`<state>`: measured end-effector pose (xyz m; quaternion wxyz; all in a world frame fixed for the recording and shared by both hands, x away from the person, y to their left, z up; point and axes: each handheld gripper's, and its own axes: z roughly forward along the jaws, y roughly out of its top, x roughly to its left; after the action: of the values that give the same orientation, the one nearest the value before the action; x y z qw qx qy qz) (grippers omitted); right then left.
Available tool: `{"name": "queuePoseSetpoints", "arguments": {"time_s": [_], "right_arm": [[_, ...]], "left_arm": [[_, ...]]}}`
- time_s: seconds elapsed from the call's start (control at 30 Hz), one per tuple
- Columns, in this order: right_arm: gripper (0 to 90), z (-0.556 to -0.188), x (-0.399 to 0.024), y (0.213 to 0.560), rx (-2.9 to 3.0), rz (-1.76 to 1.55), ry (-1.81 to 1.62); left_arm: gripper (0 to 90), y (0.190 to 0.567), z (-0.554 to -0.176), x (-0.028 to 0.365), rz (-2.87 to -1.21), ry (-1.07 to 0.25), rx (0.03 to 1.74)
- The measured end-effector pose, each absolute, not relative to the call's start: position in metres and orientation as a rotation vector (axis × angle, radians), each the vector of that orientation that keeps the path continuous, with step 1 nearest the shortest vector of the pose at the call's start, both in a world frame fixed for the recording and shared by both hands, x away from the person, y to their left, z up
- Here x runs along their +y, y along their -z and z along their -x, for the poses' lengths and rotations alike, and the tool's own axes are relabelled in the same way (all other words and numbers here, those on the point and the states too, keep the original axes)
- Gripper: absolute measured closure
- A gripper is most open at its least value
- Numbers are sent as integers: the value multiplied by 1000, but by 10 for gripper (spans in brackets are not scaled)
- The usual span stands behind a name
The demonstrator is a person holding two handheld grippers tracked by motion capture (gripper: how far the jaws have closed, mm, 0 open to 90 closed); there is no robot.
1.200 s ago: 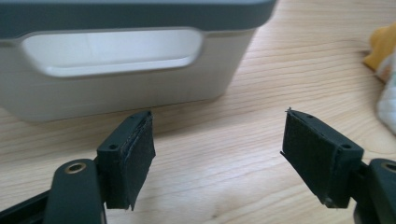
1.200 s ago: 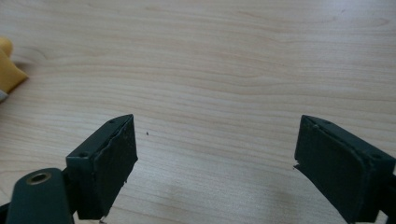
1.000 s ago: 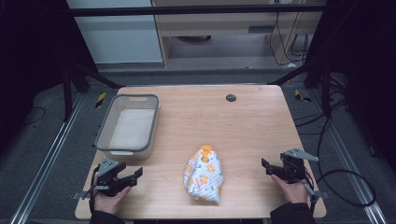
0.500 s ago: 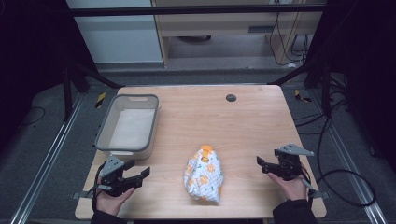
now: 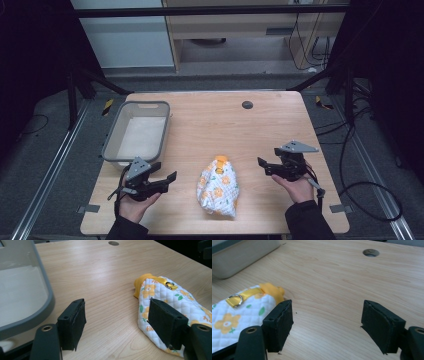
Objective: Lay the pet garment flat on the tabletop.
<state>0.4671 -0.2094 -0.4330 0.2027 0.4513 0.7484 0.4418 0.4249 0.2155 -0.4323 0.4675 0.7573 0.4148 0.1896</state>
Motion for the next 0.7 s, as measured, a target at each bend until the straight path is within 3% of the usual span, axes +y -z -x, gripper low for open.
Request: {"name": "queuePoseSetpoints", "arguments": {"time_s": [0.7], "right_arm": [[386, -470, -157, 459, 2317, -1179, -1333]], "left_arm": [[349, 464, -460, 160, -1984, -307, 974]]}}
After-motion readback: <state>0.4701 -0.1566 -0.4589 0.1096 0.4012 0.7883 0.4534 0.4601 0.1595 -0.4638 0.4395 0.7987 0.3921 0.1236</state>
